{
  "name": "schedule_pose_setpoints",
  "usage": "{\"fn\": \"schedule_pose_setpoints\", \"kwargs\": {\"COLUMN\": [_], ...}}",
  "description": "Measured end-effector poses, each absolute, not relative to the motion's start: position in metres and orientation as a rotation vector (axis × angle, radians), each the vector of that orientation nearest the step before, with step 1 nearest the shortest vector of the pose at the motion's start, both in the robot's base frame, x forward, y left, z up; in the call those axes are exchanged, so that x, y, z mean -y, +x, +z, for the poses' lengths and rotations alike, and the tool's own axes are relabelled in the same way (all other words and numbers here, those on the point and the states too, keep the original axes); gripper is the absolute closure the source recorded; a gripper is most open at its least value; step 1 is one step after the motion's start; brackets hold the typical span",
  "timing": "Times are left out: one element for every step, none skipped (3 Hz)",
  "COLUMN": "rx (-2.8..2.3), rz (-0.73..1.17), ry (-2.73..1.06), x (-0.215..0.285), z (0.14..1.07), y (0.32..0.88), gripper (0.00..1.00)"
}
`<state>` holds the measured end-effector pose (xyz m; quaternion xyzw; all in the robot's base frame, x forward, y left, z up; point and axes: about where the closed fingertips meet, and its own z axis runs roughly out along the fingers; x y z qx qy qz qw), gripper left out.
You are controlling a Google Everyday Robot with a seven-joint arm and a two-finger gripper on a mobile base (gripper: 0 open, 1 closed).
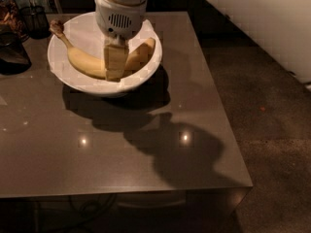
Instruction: Pick banana from white bowl
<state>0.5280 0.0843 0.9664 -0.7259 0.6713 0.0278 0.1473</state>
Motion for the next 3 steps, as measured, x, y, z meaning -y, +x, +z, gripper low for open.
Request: {"fn": "schedule_pose_setpoints", "kwargs": {"rx": [-1.932,-1.948,-1.95], "rz": [0.127,0.201,0.201], "ry": [-2.075,-2.04,-2.039], "x": [-0.071,-0.052,-0.051], "z": [0.971,0.964,0.964], "y": [0.504,0.473,0.473], "gripper": [1.0,1.0,1.0]}}
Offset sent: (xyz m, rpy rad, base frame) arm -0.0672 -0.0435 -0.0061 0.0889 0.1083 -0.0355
